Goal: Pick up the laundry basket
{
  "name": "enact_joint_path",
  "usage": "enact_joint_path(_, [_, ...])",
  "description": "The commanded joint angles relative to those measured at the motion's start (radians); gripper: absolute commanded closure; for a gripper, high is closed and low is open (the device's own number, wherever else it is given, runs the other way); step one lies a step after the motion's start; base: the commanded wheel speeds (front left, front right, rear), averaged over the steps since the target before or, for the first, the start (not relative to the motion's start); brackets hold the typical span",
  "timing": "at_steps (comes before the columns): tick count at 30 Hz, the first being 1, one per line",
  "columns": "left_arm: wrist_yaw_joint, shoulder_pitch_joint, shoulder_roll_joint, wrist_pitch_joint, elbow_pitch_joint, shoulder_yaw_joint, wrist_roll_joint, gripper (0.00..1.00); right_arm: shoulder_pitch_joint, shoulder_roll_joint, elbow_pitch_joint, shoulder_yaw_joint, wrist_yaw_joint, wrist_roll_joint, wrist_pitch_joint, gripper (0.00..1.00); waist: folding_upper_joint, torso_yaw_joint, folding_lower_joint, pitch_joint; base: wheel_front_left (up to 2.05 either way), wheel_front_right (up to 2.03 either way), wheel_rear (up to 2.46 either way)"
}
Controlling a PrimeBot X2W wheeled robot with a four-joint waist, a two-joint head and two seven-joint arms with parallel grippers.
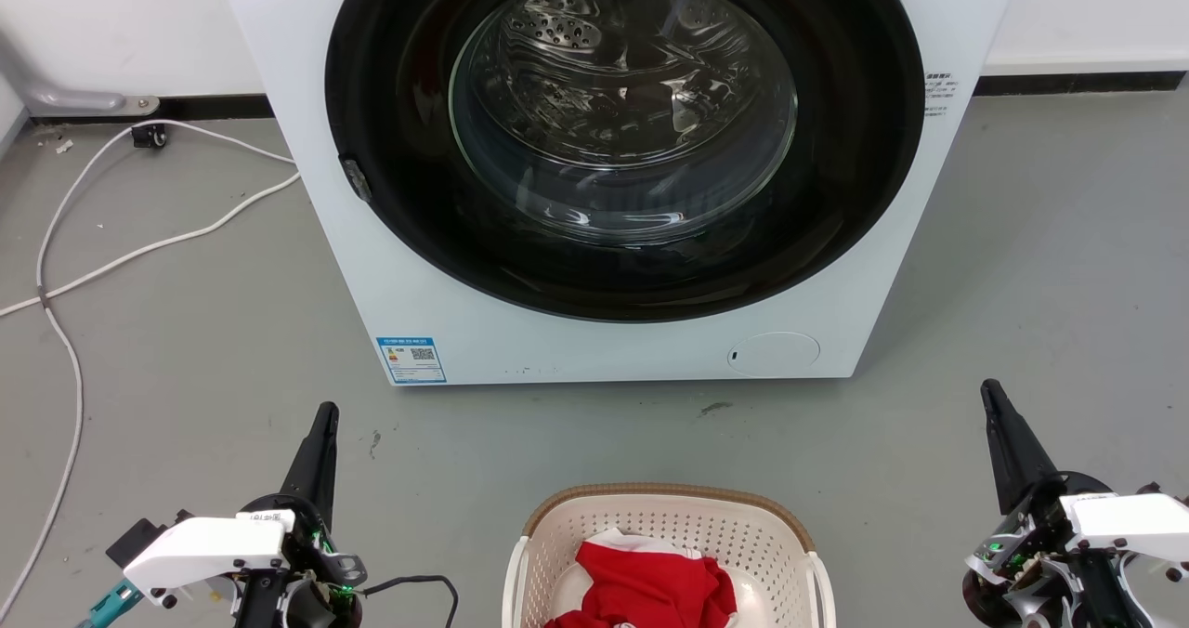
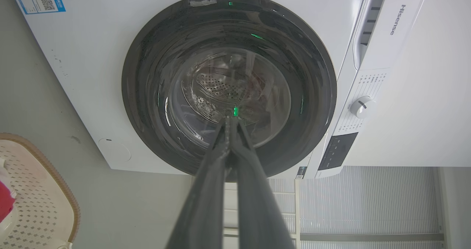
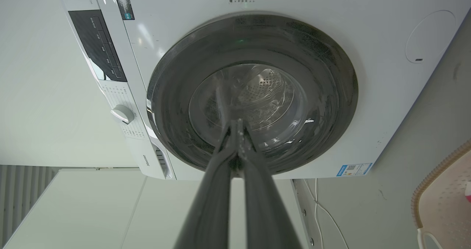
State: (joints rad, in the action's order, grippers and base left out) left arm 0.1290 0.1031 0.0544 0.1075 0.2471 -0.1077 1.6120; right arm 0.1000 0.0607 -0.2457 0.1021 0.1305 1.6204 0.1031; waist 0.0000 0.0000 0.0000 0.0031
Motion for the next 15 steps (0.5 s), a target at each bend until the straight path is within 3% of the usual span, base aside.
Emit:
enact_joint_path(1, [0.003,0.011,0.000,0.004,0.001,-0.003,-0.003,1.00,0.013,-0.003,-0.001,0.001,0.000,-0.003,0.003,1.00,0.0000,0.000,0.0000,0.000,0.00,0.00,0.00])
enact_joint_path(15, [0.003,0.011,-0.001,0.004,0.001,-0.004,-0.005,1.00,0.014,-0.005,-0.001,0.004,0.000,-0.006,0.004,1.00,0.0000,0.000,0.0000,0.000,0.00,0.00,0.00])
